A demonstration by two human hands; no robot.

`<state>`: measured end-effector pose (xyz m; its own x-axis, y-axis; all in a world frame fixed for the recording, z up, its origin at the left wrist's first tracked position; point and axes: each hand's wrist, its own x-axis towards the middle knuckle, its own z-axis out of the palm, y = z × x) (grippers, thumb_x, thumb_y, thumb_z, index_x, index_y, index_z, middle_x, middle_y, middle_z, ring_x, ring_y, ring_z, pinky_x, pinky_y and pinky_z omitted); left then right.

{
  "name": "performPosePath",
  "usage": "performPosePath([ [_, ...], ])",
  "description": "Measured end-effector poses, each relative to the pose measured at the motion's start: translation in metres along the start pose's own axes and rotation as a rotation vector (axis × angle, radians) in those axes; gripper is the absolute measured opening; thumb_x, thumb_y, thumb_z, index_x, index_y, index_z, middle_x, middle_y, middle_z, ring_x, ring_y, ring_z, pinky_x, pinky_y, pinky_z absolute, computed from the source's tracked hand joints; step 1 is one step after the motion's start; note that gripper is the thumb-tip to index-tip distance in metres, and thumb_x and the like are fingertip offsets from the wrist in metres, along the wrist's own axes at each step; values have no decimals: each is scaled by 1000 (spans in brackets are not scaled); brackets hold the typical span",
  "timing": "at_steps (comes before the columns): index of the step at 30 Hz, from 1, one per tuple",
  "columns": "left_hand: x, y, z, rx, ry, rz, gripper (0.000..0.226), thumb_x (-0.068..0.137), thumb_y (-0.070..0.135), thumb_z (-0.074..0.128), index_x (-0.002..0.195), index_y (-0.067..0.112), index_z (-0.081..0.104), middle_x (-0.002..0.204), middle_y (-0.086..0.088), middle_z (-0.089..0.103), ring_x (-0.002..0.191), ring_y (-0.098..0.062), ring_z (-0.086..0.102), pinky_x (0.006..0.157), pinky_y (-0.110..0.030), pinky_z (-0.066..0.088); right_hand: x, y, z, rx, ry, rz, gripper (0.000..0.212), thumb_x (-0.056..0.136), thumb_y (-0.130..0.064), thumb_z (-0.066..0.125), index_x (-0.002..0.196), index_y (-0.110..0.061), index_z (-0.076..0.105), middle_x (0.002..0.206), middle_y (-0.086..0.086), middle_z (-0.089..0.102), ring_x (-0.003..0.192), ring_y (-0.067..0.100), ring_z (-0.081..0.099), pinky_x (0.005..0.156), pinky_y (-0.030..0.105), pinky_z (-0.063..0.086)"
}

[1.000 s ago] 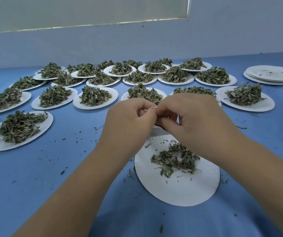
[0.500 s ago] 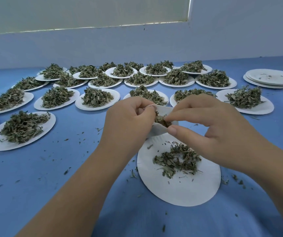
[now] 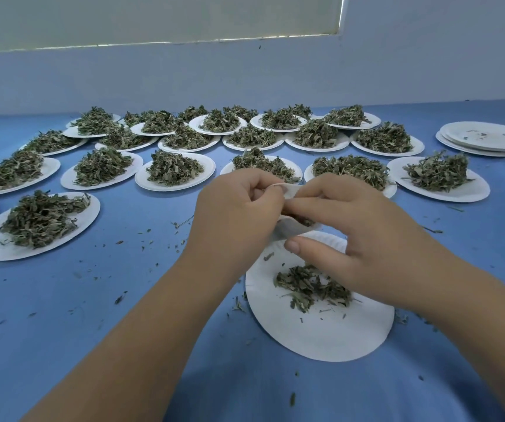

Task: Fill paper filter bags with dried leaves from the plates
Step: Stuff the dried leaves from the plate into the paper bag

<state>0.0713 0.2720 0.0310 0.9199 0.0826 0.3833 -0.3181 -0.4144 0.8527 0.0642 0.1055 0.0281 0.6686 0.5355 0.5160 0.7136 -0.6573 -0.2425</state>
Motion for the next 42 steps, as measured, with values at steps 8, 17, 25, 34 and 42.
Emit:
performPosePath([
  [8, 2, 2, -6, -164, 16, -117, 21, 89, 11, 63, 71, 18, 71, 40, 13, 43, 34, -1, 39, 38, -9, 36, -5, -2, -2, -33, 49, -13, 35, 91, -48, 52, 100, -23, 74, 98, -10, 66, 90, 19, 59, 81, 45, 46],
  [17, 0, 3, -3, -166, -94, -91, 19, 91, 11, 60, 81, 19, 75, 45, 16, 49, 42, -3, 46, 45, -17, 41, -2, -3, 7, -90, -54, -4, 46, 91, -55, 42, 94, -21, 72, 96, -13, 63, 84, 19, 54, 75, 42, 44],
  [25, -2, 7, -3, -282, -105, -104, 21, 91, 5, 57, 79, 12, 73, 44, 13, 50, 36, -1, 44, 38, -11, 37, 1, -6, 8, 38, -27, -61, 25, 89, -40, 58, 86, -18, 70, 92, -15, 59, 85, 17, 55, 78, 41, 45],
  [34, 9, 2, -14, -259, 100, -146, 20, 91, 10, 60, 76, 16, 72, 43, 9, 40, 41, -7, 38, 41, -11, 35, -7, 17, -28, 235, -249, 312, 46, 68, -57, 67, 110, -53, 47, 112, -28, 44, 98, -8, 49, 70, 13, 40],
  [42, 9, 1, -13, -220, 181, -41, 22, 90, 12, 61, 73, 20, 71, 54, -5, 40, 49, -13, 37, 43, -9, 37, -14, 24, -29, 4, -714, 274, 81, 77, -60, 67, 142, -58, 20, 132, -38, 21, 123, -10, 23, 99, 24, 32],
])
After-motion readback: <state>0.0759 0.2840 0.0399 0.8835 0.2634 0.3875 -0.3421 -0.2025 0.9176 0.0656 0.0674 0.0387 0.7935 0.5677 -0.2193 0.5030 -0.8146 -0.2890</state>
